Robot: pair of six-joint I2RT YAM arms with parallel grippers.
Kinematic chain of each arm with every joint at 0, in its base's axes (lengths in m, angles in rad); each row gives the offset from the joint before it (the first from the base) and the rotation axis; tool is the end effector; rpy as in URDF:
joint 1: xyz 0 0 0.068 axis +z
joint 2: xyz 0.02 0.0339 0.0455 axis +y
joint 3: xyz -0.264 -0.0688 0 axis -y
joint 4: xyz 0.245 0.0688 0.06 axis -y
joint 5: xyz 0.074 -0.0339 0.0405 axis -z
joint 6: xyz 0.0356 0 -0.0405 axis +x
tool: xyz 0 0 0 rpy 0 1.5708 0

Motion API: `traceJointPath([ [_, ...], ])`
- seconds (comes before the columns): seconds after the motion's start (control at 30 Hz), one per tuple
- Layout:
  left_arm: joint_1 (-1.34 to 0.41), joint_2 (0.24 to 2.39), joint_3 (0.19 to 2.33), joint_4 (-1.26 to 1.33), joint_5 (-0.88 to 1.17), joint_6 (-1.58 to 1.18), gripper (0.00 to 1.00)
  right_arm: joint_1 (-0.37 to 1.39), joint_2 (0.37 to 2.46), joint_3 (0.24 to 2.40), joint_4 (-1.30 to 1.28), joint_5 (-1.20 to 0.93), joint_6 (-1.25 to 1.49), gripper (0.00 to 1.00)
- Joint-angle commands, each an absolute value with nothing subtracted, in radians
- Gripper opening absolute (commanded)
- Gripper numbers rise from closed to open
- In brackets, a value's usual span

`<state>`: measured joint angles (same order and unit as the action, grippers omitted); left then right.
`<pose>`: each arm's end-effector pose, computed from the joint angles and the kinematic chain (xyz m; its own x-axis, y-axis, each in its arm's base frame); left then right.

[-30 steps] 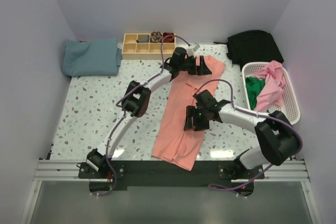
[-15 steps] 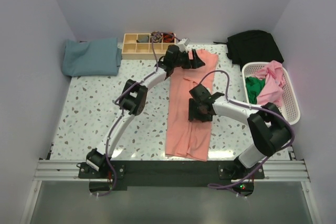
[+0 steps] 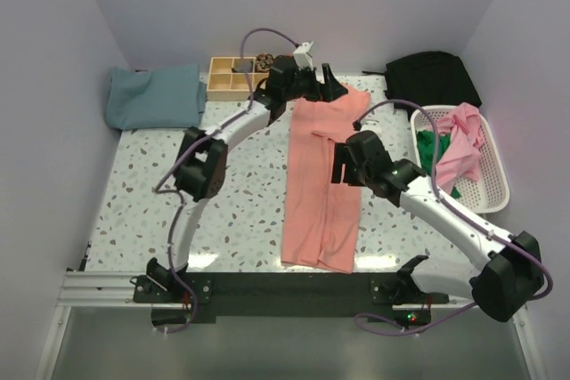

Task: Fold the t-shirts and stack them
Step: Rotate the tshirt 90 degrees, then grab the bottom of the folded rectangular tshirt with both arms

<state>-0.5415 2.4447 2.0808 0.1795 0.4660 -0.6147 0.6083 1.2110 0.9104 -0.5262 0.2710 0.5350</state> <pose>0.4860 -0.3110 0.2324 -0.6122 -0.2330 -0.7556 0.5948 0.4939 -0.6342 0.2124 0.1363 0.2657 -0.7243 0.0942 -0.6830 -0.0379 0.9837 0.1758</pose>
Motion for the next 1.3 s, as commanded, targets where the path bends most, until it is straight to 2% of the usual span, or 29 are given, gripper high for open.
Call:
traceJointPath([
  [0.0,-0.557,1.990,1.737,0.104,0.215,-0.489,1.00,0.597,1.151,1.002,-0.715,0.514,0.561,0.80],
  [0.07,-0.558,1.837,1.499,0.069,0.116,-0.480,1.00,0.595,1.135,1.000,-0.791,0.563,0.606,0.82],
  [0.13,-0.558,1.749,1.346,0.060,0.077,-0.498,1.00,0.589,1.103,0.963,-0.817,0.531,0.636,0.84],
  [0.27,-0.572,1.533,0.983,0.043,0.103,-0.570,1.00,0.589,1.046,0.868,-0.833,0.402,0.732,0.84],
  [0.47,-0.656,1.260,0.672,-0.027,0.052,-0.644,1.00,0.591,0.908,0.668,-0.796,0.197,0.845,0.78],
  [0.6,-0.739,1.148,0.551,-0.084,0.064,-0.707,1.00,0.609,0.822,0.546,-0.785,0.111,0.902,0.77],
  [0.87,-0.765,1.009,0.397,-0.074,0.164,-0.791,1.00,0.646,0.750,0.430,-0.785,0.023,0.982,0.78],
  [1.07,-0.785,1.046,0.333,0.090,0.308,-0.865,1.00,0.661,0.753,0.376,-0.729,0.003,1.008,0.77],
  [1.27,-0.860,1.123,0.327,0.164,0.333,-0.894,1.00,0.670,0.814,0.339,-0.634,-0.055,1.002,0.72],
])
